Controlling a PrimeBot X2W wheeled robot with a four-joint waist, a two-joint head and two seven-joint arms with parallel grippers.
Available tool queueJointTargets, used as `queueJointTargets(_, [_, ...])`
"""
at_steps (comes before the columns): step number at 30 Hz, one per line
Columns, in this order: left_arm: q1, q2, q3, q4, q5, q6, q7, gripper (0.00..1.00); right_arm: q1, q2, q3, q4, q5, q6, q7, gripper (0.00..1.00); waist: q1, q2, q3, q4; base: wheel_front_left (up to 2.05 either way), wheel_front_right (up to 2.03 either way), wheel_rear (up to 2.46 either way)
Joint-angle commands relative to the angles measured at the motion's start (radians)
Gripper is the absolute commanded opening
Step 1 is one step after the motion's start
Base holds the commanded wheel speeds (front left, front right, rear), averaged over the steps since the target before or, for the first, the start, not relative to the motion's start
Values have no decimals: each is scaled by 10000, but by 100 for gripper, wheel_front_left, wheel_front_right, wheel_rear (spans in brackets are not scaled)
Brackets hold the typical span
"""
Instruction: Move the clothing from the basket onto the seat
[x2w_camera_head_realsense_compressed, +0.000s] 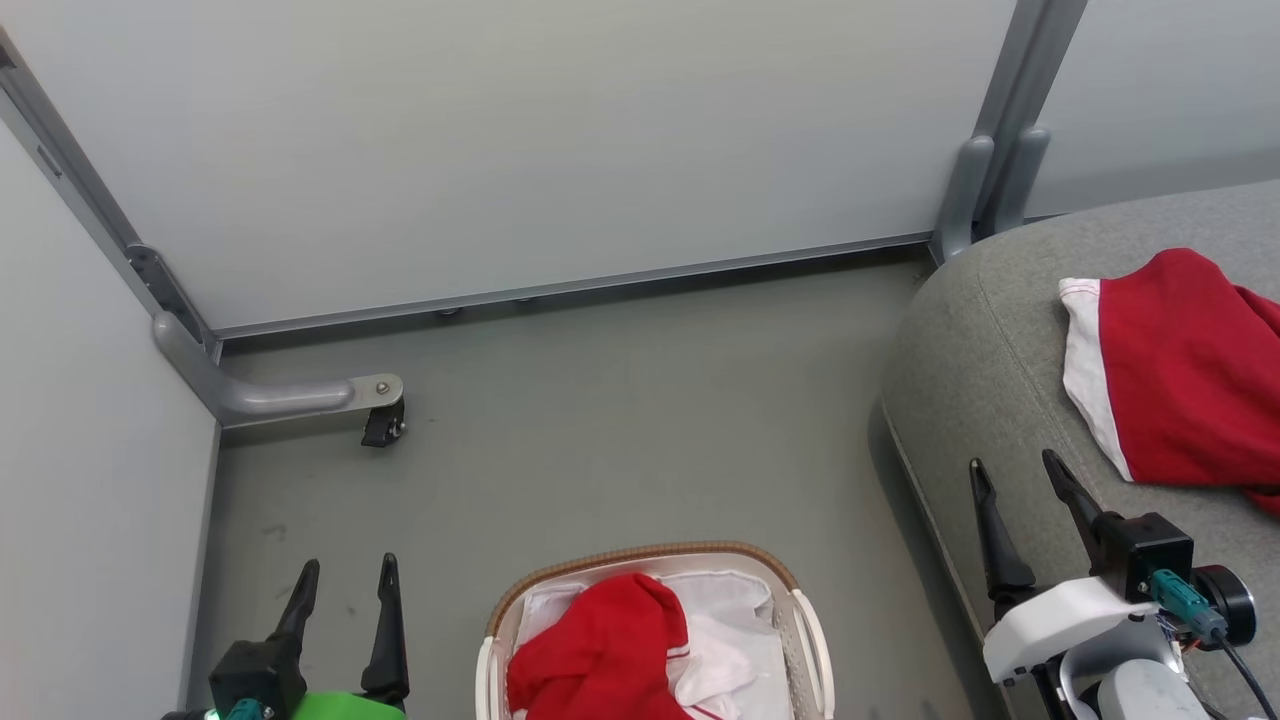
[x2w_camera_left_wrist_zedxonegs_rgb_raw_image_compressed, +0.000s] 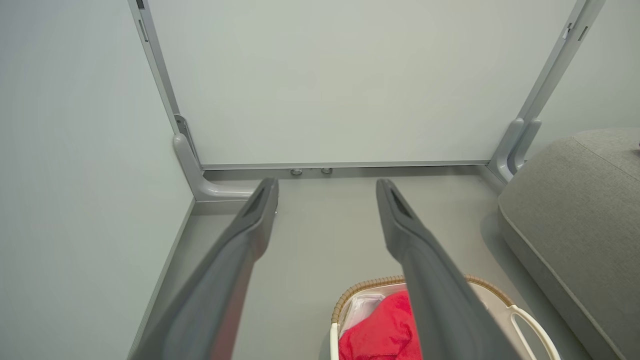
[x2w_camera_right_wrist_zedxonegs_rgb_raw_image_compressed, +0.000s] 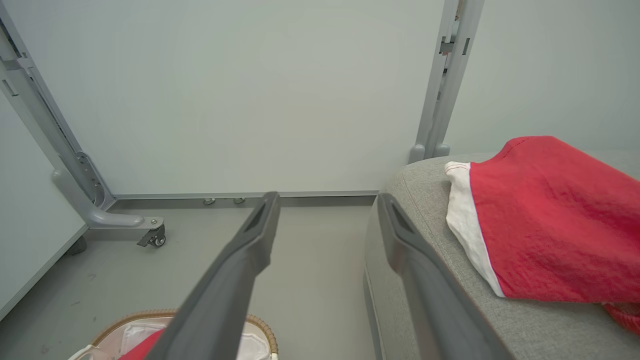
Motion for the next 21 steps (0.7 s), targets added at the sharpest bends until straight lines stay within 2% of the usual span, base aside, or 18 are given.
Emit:
queueJointTargets(1, [114, -9, -66, 19, -35, -30, -8, 100, 42, -29, 21, 25, 43, -10, -21, 100, 1, 0, 38, -25, 0, 0, 0])
queueJointTargets(10, [-612, -19, -868, 337, -382, -30, -7, 100, -467, -27, 166, -164, 50, -10, -21, 100, 1, 0, 828, -369, 0, 0, 0])
queueJointTargets(14, [-1229, 4, -1431, 642, -581, -28, -7, 100, -913, -26, 406, -374, 111, -10, -21, 100, 1, 0, 1533, -691, 0, 0, 0])
queueJointTargets(21, [-2524, 398, -2469, 1545, -994, -28, -7, 100, -1848, -27, 917, -803, 375, -10, -21, 100, 1, 0, 2962, -1429, 0, 0, 0])
